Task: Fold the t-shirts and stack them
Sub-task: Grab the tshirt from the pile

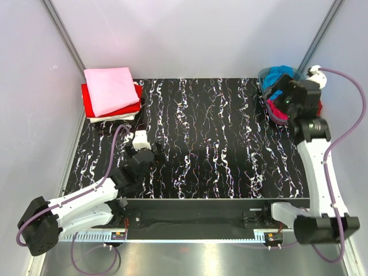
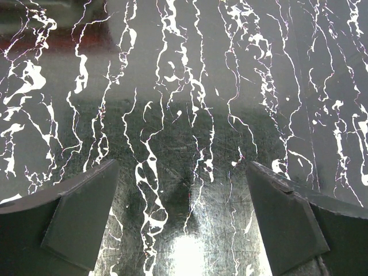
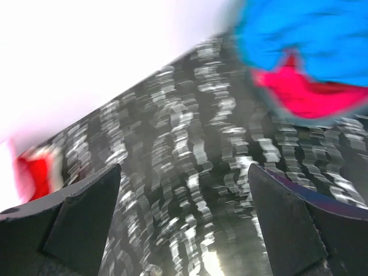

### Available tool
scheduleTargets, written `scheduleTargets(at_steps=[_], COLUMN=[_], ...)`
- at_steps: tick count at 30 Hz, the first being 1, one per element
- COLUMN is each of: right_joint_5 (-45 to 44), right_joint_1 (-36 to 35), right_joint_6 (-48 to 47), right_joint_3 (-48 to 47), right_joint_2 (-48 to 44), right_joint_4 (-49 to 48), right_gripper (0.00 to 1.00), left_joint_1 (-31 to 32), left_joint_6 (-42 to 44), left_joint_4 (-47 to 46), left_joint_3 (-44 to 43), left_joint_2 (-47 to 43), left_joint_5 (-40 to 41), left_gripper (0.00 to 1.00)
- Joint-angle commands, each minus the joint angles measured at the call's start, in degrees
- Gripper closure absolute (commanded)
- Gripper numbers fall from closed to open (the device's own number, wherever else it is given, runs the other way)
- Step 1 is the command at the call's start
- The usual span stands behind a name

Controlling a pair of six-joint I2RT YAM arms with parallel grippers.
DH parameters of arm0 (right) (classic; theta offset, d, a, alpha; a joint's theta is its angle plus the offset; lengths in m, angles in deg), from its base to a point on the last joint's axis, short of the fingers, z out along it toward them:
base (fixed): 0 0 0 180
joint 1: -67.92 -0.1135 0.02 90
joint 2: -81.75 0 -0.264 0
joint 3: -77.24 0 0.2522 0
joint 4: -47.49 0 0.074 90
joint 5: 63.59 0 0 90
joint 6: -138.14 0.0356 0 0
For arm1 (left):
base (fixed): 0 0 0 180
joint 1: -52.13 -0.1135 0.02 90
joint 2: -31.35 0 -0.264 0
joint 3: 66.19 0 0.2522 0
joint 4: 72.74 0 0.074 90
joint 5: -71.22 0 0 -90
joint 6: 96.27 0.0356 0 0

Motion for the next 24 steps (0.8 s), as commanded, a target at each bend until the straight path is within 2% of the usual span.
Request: scheduleTargets(at_steps=[1,2,6,9,10,12,17,22,24], right_joint_5=[-1.21,0.13,2.69,4.27,5.32,7.96,6.3,4.36,4.62], right_joint_1=[7.34,11.1,17.26,21.83,22.64,23.26,23.26,23.26,23.26], right_joint_6=[2.04,2.48,2.49,1.69,2.22,2.05,1.42,1.52,1.61], right_joint_3=[-7.23,-8.92,-17.18,-26.57,-29.38,-36.33,-56.61,-71.04,-72.91], right_joint_2=[6.86,8.9,20.23,31.38,37.68,45.52,60.14,71.48,74.46], right_joint_4=[9.36,10.15,12.71,15.51,17.79,18.16,25.19,28.79,29.06], right_gripper=[0.0,0.0,0.0,0.03,0.05,0.08,0.09,0.1,0.12], left_joint_1=[-0.33,-0.42,-0.95,-1.12,-1.38,-1.73,-2.79,-3.93,-4.2], left_joint_6=[-0.88,-0.79,-0.79,-0.79,-0.79,-0.97,-1.14,-1.06,-1.06], left_joint_4=[-2.26,-2.35,-2.35,-2.61,-2.7,-3.14,-4.02,-4.37,-4.46], left_joint_3=[-2.14,-2.23,-2.32,-1.97,-1.88,-1.61,-1.0,-0.73,-0.73], left_joint_2=[-0.15,-0.07,0.29,-0.06,-0.15,-0.24,-0.5,-0.42,-0.33], left_joint_5=[-0.21,-0.21,-0.82,-1.17,-1.43,-1.79,-3.11,-4.42,-4.78], left_gripper=[0.01,0.01,0.01,0.01,0.01,0.01,0.01,0.01,0.01])
